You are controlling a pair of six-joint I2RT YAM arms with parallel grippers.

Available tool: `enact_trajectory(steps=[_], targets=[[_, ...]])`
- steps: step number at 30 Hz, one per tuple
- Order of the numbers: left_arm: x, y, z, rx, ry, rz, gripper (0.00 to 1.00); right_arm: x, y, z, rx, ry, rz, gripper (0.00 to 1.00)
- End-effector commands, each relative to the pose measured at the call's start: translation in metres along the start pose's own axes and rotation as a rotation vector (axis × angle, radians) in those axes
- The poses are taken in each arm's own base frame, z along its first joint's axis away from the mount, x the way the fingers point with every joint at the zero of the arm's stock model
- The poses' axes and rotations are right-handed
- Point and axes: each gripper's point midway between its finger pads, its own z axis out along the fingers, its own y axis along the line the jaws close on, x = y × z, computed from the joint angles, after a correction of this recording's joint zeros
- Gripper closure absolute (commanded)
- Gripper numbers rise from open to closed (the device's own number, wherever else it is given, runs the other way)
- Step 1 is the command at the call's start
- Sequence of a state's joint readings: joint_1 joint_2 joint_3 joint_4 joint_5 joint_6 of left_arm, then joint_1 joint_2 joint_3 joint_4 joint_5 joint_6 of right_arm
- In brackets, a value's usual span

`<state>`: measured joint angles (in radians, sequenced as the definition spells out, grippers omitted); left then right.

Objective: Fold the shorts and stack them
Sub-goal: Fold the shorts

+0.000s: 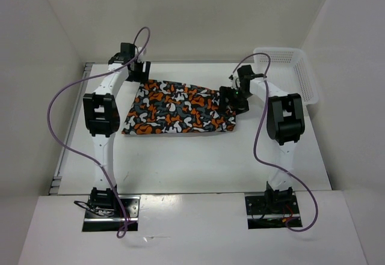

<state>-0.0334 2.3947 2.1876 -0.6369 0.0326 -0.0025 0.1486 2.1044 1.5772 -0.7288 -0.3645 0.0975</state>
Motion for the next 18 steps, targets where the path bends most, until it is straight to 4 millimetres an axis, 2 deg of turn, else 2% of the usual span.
enact_trajectory(steps=[1, 2, 3, 4, 5, 6, 9, 10, 11, 12, 13, 14, 16, 17, 18], targets=[[-0.054, 0.012, -0.045, -0.069, -0.149, 0.007, 0.13, -0.03, 0.016, 0.013, -0.004, -0.075, 0.004, 0.0], [-0.064, 0.013, -0.065, -0.082, -0.177, 0.007, 0.12, -0.033, 0.022, 0.016, -0.01, -0.077, 0.004, 0.0], [-0.072, 0.0, -0.079, -0.068, -0.195, 0.023, 0.12, -0.03, 0.025, 0.026, -0.011, -0.059, 0.008, 0.0], [-0.075, -0.009, -0.09, -0.058, -0.203, 0.034, 0.12, -0.036, 0.023, 0.027, 0.003, -0.076, 0.023, 0.0], [-0.076, -0.023, -0.104, -0.024, -0.208, 0.049, 0.12, -0.033, 0.024, 0.032, 0.016, -0.067, 0.028, 0.0], [-0.066, -0.05, -0.107, 0.035, -0.172, 0.077, 0.12, -0.032, 0.02, 0.036, 0.039, -0.064, 0.042, 0.04], [-0.003, -0.11, -0.085, 0.174, -0.016, 0.139, 0.12, -0.03, 0.005, 0.038, 0.114, -0.07, 0.057, 0.34], [0.012, -0.117, -0.079, 0.184, 0.014, 0.15, 0.12, -0.025, 0.001, 0.043, 0.128, -0.055, 0.062, 0.56], [0.045, -0.116, -0.063, 0.184, 0.087, 0.148, 0.13, -0.025, 0.0, 0.043, 0.128, -0.054, 0.052, 0.63], [0.052, -0.121, -0.054, 0.19, 0.093, 0.156, 0.13, -0.024, 0.003, 0.043, 0.113, -0.05, 0.052, 0.7], [0.064, -0.121, -0.044, 0.19, 0.119, 0.155, 0.14, -0.027, 0.003, 0.043, 0.111, -0.059, 0.049, 0.83], [0.061, -0.12, -0.039, 0.181, 0.096, 0.156, 0.14, -0.027, 0.003, 0.043, 0.111, -0.059, 0.04, 0.88], [0.08, -0.113, -0.017, 0.142, 0.128, 0.158, 0.14, -0.03, 0.001, 0.039, 0.127, -0.072, 0.022, 1.0], [0.081, -0.11, -0.01, 0.125, 0.126, 0.159, 0.16, -0.035, -0.001, 0.031, 0.15, -0.095, -0.007, 1.0], [0.094, -0.11, 0.002, 0.125, 0.161, 0.159, 0.16, -0.038, 0.001, 0.026, 0.148, -0.107, -0.021, 1.0]])
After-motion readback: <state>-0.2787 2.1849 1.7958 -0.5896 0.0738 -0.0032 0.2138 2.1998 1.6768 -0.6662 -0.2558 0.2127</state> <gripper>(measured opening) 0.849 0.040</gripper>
